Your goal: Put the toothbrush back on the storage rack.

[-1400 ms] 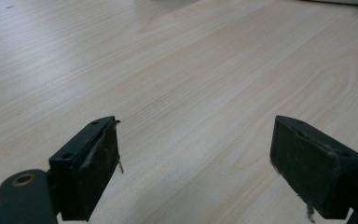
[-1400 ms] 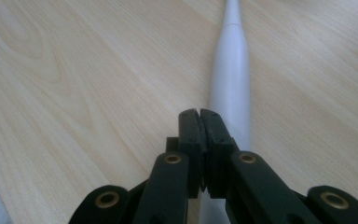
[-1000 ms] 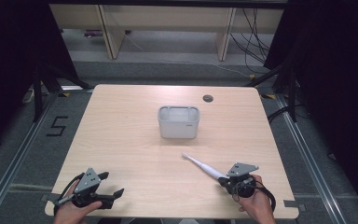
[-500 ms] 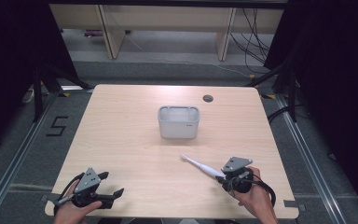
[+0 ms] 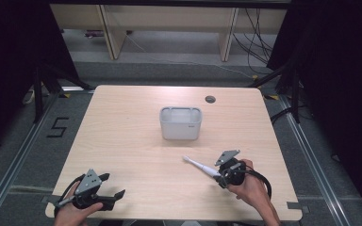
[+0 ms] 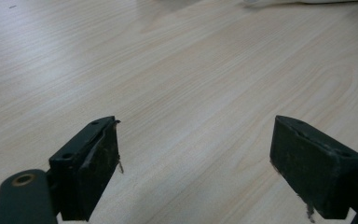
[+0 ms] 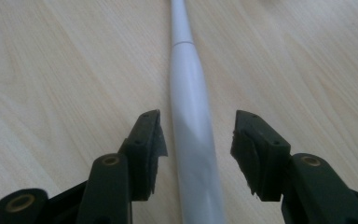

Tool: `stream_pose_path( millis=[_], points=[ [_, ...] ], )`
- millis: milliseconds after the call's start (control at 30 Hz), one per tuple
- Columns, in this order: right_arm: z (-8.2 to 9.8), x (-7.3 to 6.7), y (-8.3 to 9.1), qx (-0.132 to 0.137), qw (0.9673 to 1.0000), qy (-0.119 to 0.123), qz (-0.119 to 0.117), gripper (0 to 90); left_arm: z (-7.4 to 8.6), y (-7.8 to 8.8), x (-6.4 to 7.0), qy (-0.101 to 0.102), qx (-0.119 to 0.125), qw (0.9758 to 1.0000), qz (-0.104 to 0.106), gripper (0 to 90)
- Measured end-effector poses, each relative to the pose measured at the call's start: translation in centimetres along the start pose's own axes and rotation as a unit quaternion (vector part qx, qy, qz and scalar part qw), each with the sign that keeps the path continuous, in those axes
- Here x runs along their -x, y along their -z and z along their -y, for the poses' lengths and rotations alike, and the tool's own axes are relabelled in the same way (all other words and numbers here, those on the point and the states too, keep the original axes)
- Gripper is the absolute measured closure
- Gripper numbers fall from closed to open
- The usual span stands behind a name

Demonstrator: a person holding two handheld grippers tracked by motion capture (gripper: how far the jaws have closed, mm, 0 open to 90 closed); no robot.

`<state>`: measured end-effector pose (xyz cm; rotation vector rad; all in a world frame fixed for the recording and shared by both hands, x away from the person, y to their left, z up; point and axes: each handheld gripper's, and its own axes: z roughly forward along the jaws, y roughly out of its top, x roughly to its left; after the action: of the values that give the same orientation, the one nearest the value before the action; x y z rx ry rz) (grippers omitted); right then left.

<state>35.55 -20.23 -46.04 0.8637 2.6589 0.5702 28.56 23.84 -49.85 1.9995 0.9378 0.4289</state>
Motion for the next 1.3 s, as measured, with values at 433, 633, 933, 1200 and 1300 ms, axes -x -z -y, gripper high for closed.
stream_pose_path(
  millis=[433, 633, 933, 1200, 1300],
  points=[
    [-1.9, 0.3, -1.4, -0.058, 0.998, 0.018, -0.016, 54.2, 0.0, 0.0, 0.0, 0.0, 0.0, 1.0, 0.002, 14.8],
    [-2.7, 0.6, -2.1, -0.084, 0.9956, 0.032, -0.026, 55.5, 0.0, -0.1, 0.0, 0.001, 0.005, 1.0, 0.001, 14.9],
    [-3.5, 0.9, -3.0, -0.12, 0.9911, 0.037, -0.043, 58.7, 0.0, -0.1, 0.0, 0.001, 0.001, 1.0, 0.002, 14.8],
    [-3.7, 1.3, -3.6, -0.148, 0.9865, 0.041, -0.058, 62.3, 0.0, -0.2, 0.0, 0.003, 0.003, 1.0, 0.005, 14.9],
    [-3.7, 1.3, -3.7, -0.161, 0.9846, 0.032, -0.062, 63.1, 0.0, -0.2, 0.0, 0.003, 0.003, 1.0, 0.005, 14.9]
  ],
)
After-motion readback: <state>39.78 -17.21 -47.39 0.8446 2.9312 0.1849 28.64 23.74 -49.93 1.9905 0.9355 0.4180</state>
